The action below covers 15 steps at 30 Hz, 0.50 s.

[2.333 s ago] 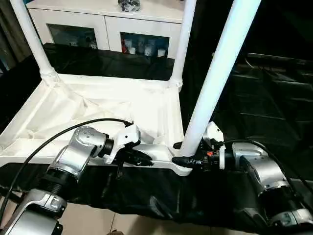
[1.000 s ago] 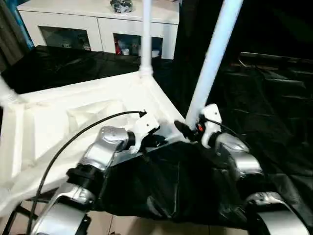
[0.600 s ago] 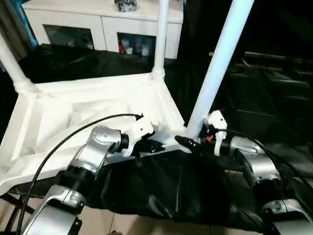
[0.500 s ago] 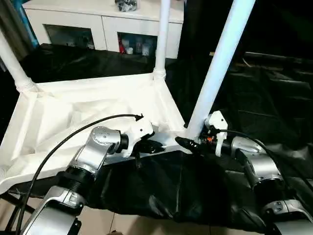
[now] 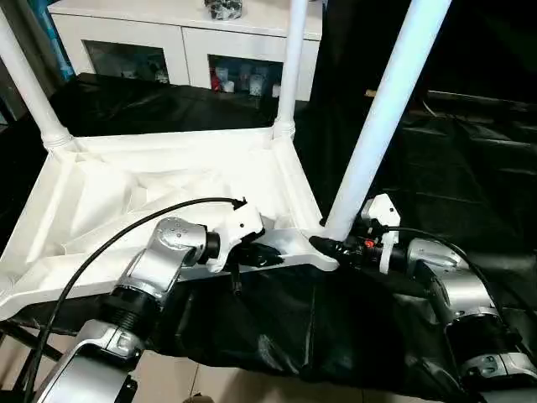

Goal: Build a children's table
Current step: Rotate leg to tighten

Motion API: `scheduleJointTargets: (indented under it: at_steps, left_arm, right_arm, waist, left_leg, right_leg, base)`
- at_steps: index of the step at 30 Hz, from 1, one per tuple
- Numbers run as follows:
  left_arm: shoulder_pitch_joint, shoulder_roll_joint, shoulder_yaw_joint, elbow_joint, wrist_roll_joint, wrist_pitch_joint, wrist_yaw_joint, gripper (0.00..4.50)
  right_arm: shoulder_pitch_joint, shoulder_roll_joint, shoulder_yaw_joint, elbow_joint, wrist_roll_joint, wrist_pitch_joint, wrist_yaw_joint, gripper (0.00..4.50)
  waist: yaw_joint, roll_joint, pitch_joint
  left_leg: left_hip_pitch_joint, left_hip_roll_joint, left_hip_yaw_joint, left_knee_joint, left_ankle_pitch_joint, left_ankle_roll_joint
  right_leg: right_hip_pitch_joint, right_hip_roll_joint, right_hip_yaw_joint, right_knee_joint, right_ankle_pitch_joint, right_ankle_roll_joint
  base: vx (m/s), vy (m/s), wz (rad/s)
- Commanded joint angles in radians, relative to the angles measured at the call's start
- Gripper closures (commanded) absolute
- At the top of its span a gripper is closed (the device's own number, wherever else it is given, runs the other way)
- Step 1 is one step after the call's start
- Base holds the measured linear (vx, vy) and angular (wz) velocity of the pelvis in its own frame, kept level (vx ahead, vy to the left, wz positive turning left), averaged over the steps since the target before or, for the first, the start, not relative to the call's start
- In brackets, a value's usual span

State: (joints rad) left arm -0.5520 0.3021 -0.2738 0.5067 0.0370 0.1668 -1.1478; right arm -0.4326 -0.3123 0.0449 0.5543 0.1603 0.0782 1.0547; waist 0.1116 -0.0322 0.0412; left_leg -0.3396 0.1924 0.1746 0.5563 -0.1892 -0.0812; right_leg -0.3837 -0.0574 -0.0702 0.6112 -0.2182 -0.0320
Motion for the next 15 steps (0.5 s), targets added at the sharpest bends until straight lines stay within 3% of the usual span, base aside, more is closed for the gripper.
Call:
scheduleJointTargets:
  at_steps: [1, 10, 15]
  left_arm:
    - [0.001, -0.008, 0.011, -0.021, -0.018, -0.005, 0.018, 4.5]
    - [0.018, 0.017, 0.006, -0.041, -0.023, 0.003, 0.003, 4.5]
    - [0.019, 0.01, 0.009, -0.045, -0.02, 0.024, 0.03, 4.5]
  right_arm:
    - [0.024, 0.011, 0.042, 0.008, -0.004, 0.019, 0.039, 2.27]
    - [0.042, -0.004, 0.077, -0.009, -0.02, 0.025, 0.059, 2.53]
    - [0.051, 0.035, 0.069, 0.014, -0.015, 0.056, 0.005, 2.55]
  waist:
    - [0.0, 0.0, -0.051]
    - [0.001, -0.001, -0.052]
    - [0.0, 0.0, -0.051]
  left_leg:
    - [-0.004, 0.046, -0.01, -0.047, -0.096, 0.081]
    - [-0.005, 0.045, -0.01, -0.046, -0.085, 0.086]
    - [-0.003, 0.047, -0.011, -0.047, -0.1, 0.076]
  right_leg:
    - [0.052, -0.091, 0.055, -0.067, -0.043, -0.214]
    - [0.054, -0.09, 0.055, -0.064, -0.027, -0.21]
    - [0.052, -0.09, 0.055, -0.066, -0.052, -0.212]
  base:
    - [0.0, 0.0, 0.0]
    - [0.0, 0.0, 0.0]
    - [0.0, 0.0, 0.0]
